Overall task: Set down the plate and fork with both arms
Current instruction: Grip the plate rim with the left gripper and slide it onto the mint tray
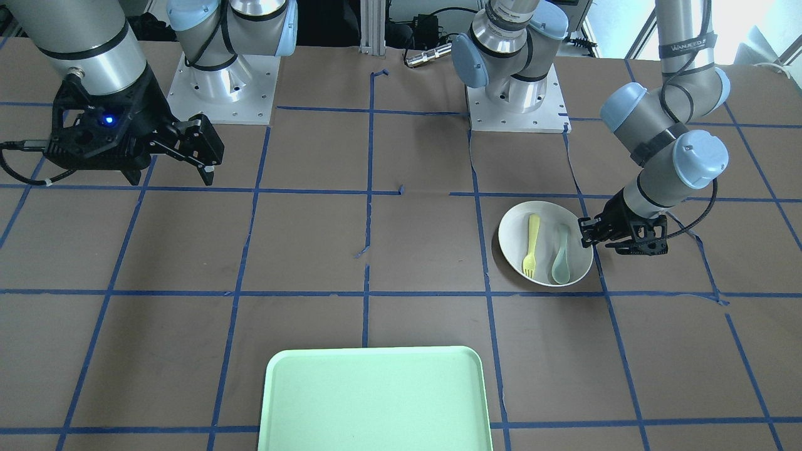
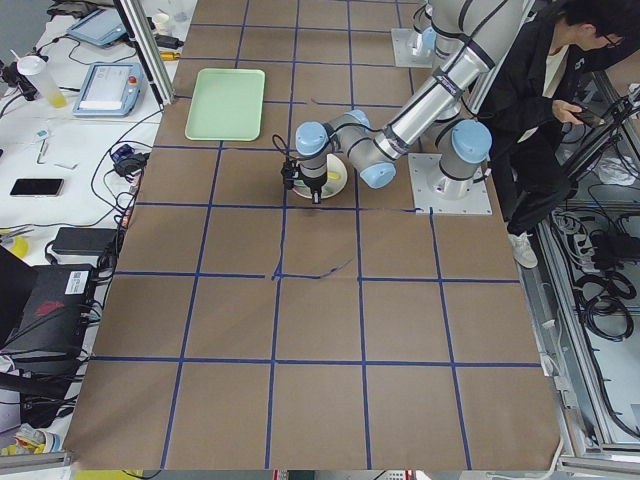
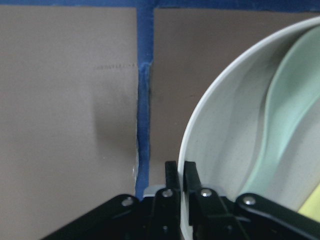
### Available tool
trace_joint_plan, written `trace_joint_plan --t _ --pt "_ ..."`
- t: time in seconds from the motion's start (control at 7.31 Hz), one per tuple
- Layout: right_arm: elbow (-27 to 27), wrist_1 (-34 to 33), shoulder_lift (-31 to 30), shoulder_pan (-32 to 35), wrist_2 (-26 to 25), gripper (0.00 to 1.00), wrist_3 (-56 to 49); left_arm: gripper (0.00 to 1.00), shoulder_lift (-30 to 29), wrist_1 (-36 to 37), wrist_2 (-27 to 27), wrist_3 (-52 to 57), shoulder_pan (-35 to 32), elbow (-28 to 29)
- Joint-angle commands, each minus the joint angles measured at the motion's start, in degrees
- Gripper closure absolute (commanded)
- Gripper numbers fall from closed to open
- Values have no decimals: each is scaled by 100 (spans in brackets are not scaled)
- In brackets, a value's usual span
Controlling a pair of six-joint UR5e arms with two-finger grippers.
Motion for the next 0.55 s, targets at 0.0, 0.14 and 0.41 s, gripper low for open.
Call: trace_joint_plan --t 0.0,0.14,0.41 --pt "6 5 0 0 0 0 0 100 53 -395 -477 -340 -53 351" --pt "15 5 0 0 0 0 0 100 45 -929 -863 -430 -79 771" --pt "15 5 0 0 0 0 0 100 -87 -1644 -1148 -1043 -524 1641"
